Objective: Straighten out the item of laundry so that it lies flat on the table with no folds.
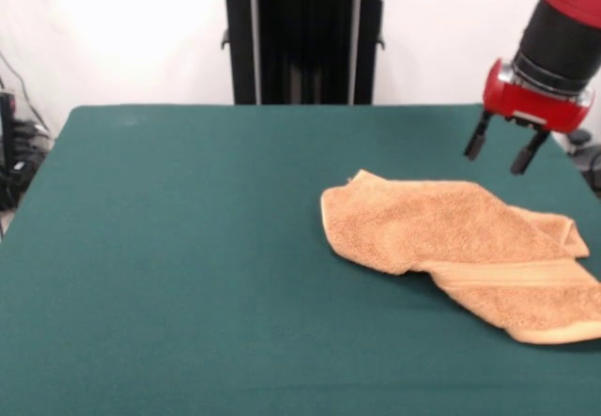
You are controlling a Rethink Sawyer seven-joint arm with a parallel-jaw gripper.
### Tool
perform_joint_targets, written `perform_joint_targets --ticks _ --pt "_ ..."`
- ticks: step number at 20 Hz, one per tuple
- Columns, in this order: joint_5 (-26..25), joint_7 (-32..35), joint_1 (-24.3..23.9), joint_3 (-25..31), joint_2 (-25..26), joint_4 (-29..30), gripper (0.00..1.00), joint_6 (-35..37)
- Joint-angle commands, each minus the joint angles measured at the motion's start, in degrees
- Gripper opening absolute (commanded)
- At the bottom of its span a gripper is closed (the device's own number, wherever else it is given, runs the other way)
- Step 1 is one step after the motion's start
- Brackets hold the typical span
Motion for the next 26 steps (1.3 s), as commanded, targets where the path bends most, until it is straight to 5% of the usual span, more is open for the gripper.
perform_joint_targets --ticks 1,15,26 --pt "-2.23 9.38 0.18 8.51 4.12 2.67 1.00 -4.30" --pt "0.13 14.98 0.81 7.86 11.74 -5.17 1.00 -3.86" --pt "0.67 23.62 4.12 1.72 15.53 -14.30 1.00 9.17"
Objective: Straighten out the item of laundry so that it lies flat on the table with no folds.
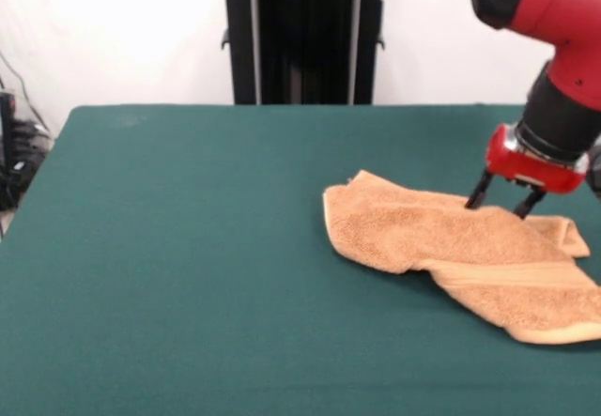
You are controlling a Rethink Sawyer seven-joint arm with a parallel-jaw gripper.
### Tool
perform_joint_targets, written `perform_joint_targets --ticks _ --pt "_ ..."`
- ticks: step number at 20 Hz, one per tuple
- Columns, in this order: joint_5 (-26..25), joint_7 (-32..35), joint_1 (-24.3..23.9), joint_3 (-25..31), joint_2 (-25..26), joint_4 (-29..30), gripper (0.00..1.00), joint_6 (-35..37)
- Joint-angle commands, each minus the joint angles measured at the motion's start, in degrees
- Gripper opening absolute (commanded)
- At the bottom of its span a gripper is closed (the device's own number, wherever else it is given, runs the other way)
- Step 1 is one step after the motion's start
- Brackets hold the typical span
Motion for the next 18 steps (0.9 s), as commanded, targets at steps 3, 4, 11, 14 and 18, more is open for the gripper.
perform_joint_targets --ticks 3,4,11,14,18 --pt "0.96 22.28 3.25 1.54 4.40 -6.49 1.00 10.65" --pt "1.10 22.64 3.33 1.59 4.37 -6.48 1.00 10.88" --pt "0.61 23.60 3.61 1.81 3.78 -6.43 1.00 11.55" --pt "0.16 23.07 3.51 2.17 2.90 -5.37 1.00 11.04" --pt "-0.15 23.89 4.12 1.36 1.44 -4.95 1.00 13.77"
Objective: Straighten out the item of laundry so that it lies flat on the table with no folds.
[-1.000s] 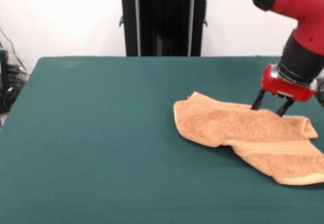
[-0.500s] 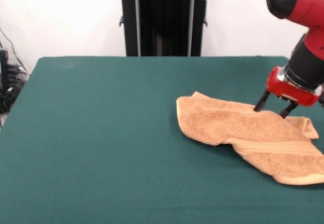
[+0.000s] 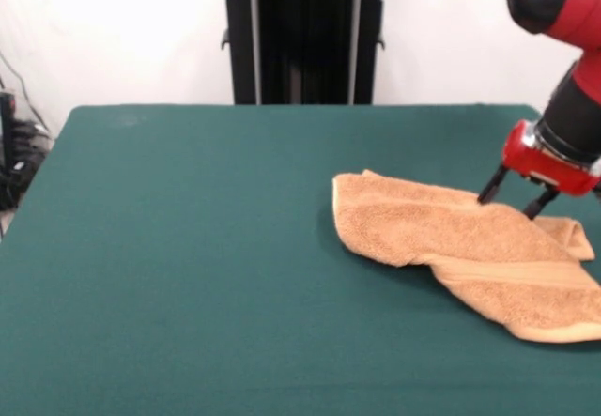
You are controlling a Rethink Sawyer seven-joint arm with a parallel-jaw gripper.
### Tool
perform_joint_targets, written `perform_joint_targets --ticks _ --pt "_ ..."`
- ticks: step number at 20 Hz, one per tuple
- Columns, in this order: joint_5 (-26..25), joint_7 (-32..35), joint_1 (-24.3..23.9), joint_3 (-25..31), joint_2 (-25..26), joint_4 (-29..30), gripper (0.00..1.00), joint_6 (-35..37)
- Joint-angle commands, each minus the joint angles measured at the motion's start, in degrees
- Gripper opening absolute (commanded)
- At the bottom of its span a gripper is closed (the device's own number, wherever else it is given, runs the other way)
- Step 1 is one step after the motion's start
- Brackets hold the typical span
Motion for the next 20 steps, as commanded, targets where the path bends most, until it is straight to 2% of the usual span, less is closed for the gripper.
perform_joint_targets --ticks 1,6,9,14,20 --pt "-0.42 15.33 1.68 4.26 -1.38 -0.82 1.00 8.24" --pt "-1.28 13.90 1.02 3.74 -3.26 -1.00 1.00 12.01" --pt "-1.12 14.94 1.49 3.55 -2.90 -1.26 1.00 12.03" --pt "0.14 20.71 4.04 2.47 -1.65 -1.59 1.00 11.88" --pt "0.43 20.23 3.50 3.79 -2.21 -0.35 1.00 10.17"
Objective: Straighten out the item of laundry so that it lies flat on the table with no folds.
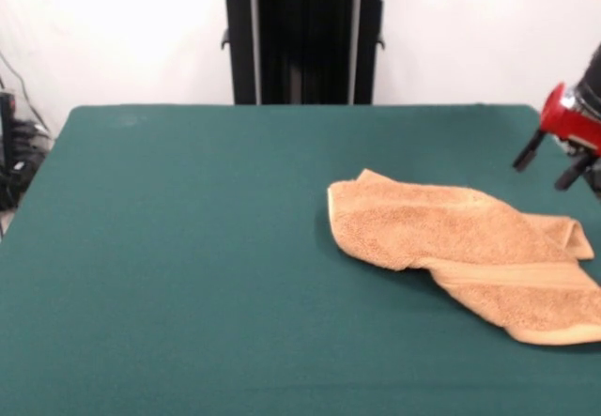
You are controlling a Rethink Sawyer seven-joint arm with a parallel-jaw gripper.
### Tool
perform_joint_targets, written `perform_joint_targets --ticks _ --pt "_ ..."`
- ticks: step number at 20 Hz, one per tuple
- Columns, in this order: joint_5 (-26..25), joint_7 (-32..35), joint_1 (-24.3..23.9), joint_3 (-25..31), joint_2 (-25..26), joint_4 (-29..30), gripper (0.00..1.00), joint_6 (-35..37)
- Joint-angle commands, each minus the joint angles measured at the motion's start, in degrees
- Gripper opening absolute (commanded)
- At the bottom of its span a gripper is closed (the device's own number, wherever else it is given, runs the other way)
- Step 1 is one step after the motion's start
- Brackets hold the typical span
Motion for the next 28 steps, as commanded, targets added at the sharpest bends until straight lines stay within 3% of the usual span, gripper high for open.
perform_joint_targets --ticks 1,5,18,28 --pt "0.38 17.98 1.27 4.08 2.05 -0.51 1.00 3.44" --pt "0.44 19.80 1.35 4.03 3.67 -2.28 1.00 2.87" --pt "0.41 13.45 -1.42 9.80 4.28 3.93 1.00 -14.08" --pt "0.21 15.61 -1.00 10.48 6.88 4.72 1.00 -23.49"
